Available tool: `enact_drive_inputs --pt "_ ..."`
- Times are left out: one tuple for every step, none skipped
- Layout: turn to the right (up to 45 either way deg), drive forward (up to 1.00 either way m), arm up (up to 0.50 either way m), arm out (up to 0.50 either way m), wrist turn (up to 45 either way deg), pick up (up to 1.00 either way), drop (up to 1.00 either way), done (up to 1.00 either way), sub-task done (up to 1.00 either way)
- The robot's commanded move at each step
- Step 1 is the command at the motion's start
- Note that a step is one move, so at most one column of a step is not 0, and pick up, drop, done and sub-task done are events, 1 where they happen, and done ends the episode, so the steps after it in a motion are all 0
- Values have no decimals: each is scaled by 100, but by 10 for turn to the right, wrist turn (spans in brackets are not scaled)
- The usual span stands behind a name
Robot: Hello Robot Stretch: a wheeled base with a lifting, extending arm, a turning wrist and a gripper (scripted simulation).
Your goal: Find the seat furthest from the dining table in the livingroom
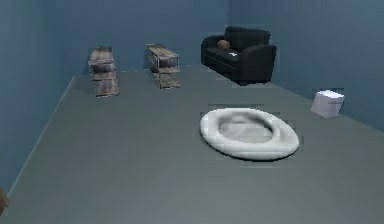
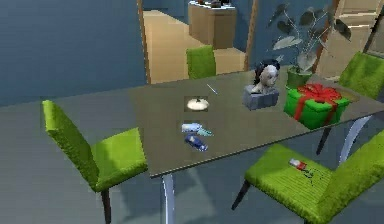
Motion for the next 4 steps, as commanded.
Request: enact_drive_inputs --pt "120 0 0 0 0 0 0 0 0" --pt "0 45 0 0 0 0 0 0 0" --pt "210 0 0 0 0 0 0 0 0" --pt "0 20 0 0 0 0 0 0 0"
